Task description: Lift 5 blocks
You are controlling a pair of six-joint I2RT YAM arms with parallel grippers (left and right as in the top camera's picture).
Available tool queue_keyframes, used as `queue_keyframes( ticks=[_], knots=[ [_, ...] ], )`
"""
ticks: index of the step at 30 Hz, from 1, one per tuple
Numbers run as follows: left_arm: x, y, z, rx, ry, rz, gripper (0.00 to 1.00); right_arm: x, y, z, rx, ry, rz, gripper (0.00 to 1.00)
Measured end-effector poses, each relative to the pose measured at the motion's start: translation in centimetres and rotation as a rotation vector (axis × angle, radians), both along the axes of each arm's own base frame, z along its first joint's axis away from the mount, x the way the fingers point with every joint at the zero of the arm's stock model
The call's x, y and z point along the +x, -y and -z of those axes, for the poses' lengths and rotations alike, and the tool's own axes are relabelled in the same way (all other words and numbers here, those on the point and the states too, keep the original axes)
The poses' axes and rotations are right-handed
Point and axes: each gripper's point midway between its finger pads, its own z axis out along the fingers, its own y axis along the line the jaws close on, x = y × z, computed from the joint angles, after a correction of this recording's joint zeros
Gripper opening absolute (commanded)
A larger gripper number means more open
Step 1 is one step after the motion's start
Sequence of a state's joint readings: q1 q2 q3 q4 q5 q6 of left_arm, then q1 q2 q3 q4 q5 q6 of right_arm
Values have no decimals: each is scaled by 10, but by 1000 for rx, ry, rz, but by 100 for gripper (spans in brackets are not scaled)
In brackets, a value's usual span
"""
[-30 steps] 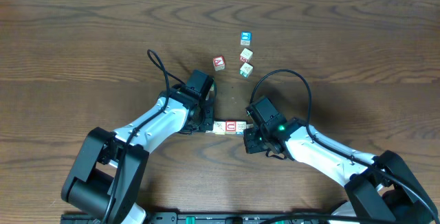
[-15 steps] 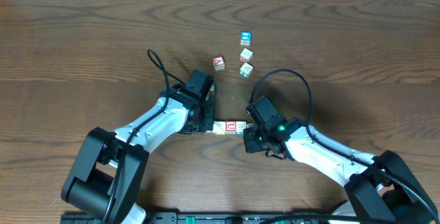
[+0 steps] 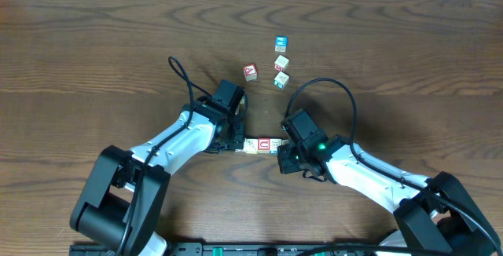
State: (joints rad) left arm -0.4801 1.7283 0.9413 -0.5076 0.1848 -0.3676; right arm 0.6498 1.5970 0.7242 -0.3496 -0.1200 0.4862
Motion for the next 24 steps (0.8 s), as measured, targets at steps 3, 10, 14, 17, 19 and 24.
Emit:
queue_keyframes(
  ticks=[3,10,14,17,19,24],
  knots=[
    [0,0,0,0,0,0,7,3,-2,-1,9,12,0,1],
    [0,0,0,0,0,0,7,4,-4,-2,18,18,-1,1],
    [0,0,0,-1,0,0,8,-9,4,3,-14,-37,-5,1],
    [0,0,0,0,0,0,7,-20,6,4,-40,-77,-18,1],
    [0,0,0,0,0,0,7,-31,12,4,-75,-120,-15,1],
    [0,0,0,-1,0,-1,8,-43,36,5,-172,-178,93,1]
  ],
)
